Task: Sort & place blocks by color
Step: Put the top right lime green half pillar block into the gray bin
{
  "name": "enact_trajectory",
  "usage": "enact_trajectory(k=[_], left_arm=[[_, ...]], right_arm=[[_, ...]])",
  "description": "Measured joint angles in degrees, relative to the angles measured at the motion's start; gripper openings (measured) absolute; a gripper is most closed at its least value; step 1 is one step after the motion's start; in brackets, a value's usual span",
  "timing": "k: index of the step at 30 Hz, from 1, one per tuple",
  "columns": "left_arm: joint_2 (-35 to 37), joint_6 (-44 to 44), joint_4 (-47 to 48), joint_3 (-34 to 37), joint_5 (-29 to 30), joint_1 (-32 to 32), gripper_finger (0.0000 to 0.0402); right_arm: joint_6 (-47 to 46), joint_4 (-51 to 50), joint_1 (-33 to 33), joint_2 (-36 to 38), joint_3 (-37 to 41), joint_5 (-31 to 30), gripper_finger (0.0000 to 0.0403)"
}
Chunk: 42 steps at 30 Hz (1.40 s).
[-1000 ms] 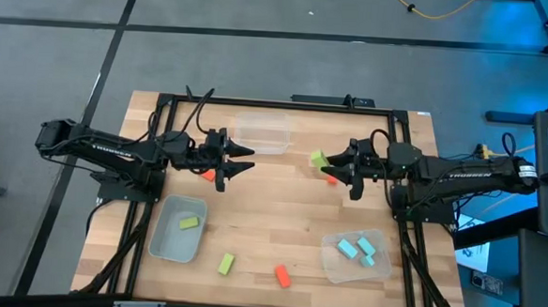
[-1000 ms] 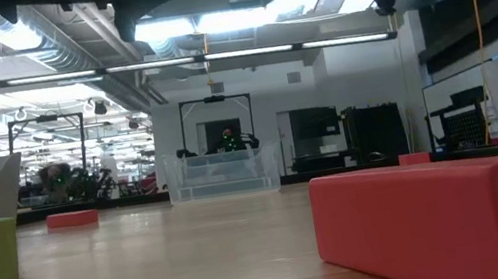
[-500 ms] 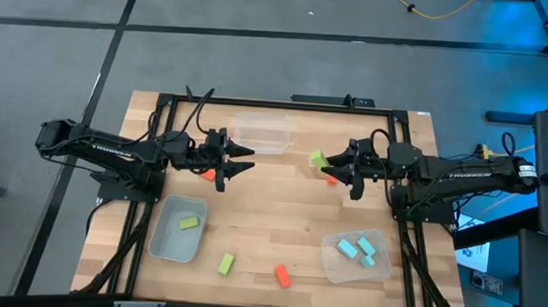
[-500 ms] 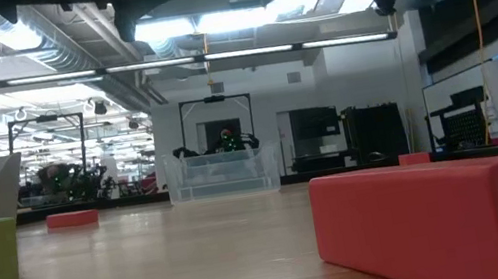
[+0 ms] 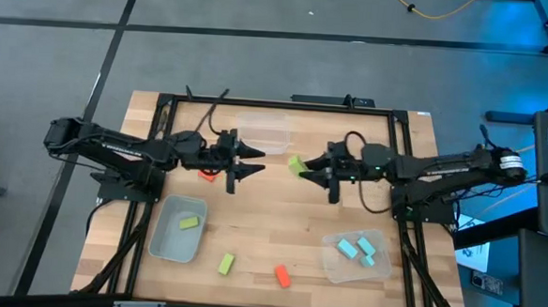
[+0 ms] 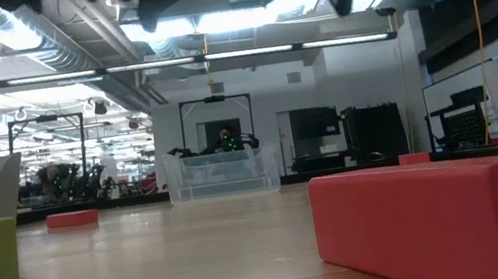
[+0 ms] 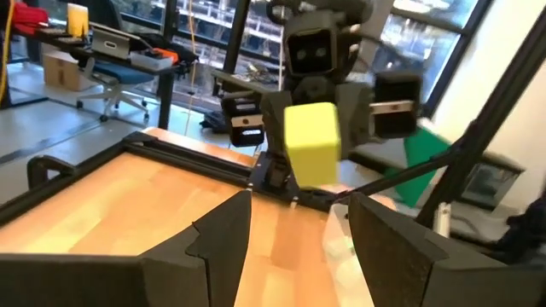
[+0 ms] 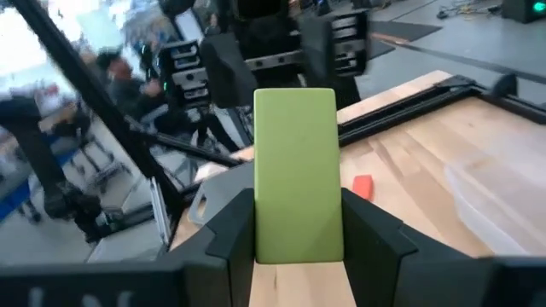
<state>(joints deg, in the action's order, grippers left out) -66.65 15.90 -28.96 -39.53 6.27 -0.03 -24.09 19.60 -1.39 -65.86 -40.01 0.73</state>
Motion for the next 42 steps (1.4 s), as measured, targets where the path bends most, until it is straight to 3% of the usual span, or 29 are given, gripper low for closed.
enact_trajectory(k=[6, 16, 24, 42], left_arm=[[-6.79, -2.14, -0.26, -5.56, -0.42, 0.00, 0.0191], [-10.10, -2.96, -1.18, -8.54, -6.61, -0.01, 0.0191], [-10.41, -3.01, -3.07, -8.54, -2.96, 0.02, 0.0191], [-12.99, -3.01, -9.23, -8.59, -4.31, 0.02, 0.0191]], right_arm=[[3.41, -0.56, 0.00, -5.00, -6.12, 0.89, 0.0135], [5.07, -1.84, 0.02, -5.30, -7.06, 0.99, 0.0135], [5.09, -1.91, 0.02, -5.30, -7.06, 1.19, 0.0135], [5.39, -2.26, 0.02, -5.45, -6.99, 2.42, 0.0135]])
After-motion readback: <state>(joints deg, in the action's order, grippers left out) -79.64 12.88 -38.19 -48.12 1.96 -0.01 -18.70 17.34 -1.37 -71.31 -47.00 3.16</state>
